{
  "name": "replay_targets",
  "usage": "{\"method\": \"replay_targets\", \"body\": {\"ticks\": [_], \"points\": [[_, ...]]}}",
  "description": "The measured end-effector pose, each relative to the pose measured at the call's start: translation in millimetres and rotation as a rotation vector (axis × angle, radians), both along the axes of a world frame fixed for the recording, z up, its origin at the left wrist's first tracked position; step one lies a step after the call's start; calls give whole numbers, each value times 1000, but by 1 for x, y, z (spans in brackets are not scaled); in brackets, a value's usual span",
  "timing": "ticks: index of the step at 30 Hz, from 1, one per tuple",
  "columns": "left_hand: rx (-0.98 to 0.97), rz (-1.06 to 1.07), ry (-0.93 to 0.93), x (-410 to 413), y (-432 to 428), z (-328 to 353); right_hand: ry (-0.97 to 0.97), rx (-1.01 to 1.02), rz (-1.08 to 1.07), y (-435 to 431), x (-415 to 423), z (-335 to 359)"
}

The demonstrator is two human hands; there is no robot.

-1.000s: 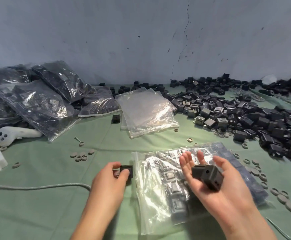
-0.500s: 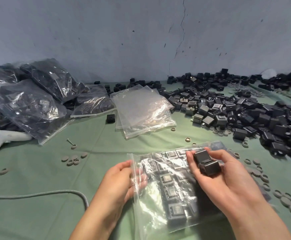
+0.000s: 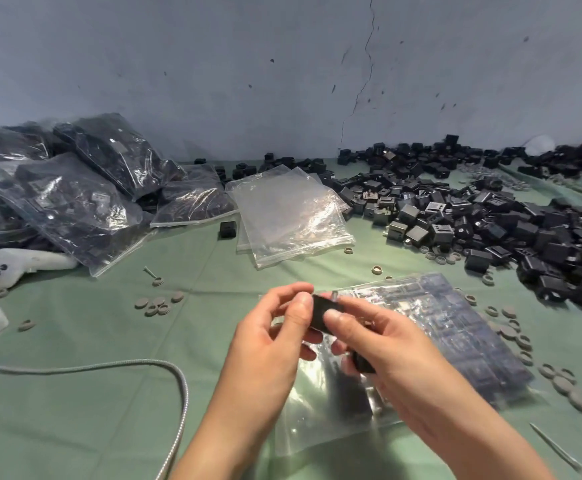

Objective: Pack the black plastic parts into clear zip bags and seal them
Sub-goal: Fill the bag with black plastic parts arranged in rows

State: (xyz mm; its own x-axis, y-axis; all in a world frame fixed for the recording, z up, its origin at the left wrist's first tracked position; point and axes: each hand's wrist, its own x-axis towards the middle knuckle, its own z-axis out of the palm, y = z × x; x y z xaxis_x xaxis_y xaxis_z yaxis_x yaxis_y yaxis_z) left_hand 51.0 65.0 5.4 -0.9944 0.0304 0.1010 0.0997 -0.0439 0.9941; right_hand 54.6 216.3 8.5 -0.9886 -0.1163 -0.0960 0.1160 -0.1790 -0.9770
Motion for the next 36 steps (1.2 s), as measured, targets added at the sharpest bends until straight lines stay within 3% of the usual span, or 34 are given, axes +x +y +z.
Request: {"method": "replay_targets", "body": {"ticks": [3, 7, 10, 13, 15, 21, 26, 32, 36], "points": [[-59, -35, 30, 8, -4, 0, 133, 197, -13, 0, 8, -3], [-203, -104, 34, 17, -15, -4, 225, 212, -58, 2, 16, -2], [-271, -9, 0, 20, -22, -10, 258, 230, -64, 1, 20, -3], [-367, 209, -38, 18, -41, -21, 224, 220, -177, 7, 19, -6], [-531, 286, -55, 17, -54, -28, 185, 192, -267, 16, 14, -11], [-872, 109, 31, 21, -51, -39, 95, 51, -454, 35, 4, -21], [-836, 46, 16, 25, -56, -37, 74, 17, -488, 38, 0, -26], [-648, 11, -107, 31, -59, -32, 65, 12, -493, 39, -4, -27], [-700, 45, -65, 28, -57, -36, 55, 4, -497, 38, -6, -26]]}}
